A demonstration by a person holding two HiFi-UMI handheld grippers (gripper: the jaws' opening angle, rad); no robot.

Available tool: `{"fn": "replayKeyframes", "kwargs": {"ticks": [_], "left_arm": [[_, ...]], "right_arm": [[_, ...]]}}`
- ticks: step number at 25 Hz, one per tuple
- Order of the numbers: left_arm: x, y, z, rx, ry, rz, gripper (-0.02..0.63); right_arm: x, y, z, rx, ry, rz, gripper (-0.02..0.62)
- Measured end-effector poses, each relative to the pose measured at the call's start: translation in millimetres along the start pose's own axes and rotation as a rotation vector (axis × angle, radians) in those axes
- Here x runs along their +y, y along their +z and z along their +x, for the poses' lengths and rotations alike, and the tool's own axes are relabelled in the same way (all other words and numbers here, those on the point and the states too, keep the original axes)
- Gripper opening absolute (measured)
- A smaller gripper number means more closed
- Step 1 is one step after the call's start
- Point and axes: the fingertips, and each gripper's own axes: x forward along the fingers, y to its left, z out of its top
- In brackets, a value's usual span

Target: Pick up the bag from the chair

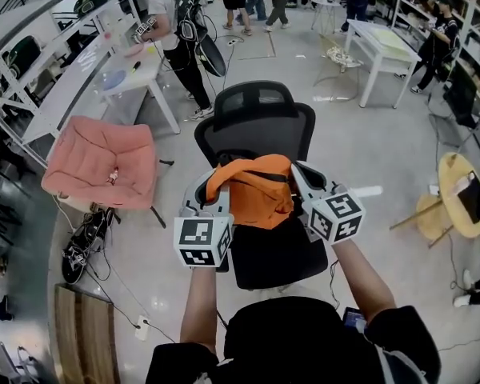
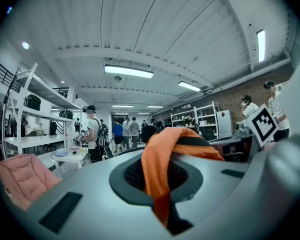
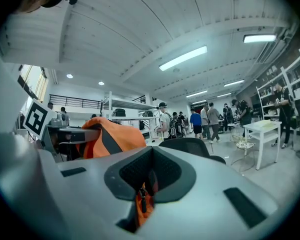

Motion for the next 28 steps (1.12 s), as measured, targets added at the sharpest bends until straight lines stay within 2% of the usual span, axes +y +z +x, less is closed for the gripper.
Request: {"fn": "replayKeyframes", "kwargs": {"ticks": [16, 28], "left_arm": [[-20.3, 5.5, -18.5, -0.048, -0.064, -0.059, 0.025], [-52.8, 20.1, -31.7, -0.052, -0.044, -0.051, 0.025]], "right_arm": [[5.5, 6.8, -32.4, -0.025, -0.047, -0.018, 0.0], [-0.4, 19.4, -67.6, -0.043, -0.029, -0.016, 0.0]]}}
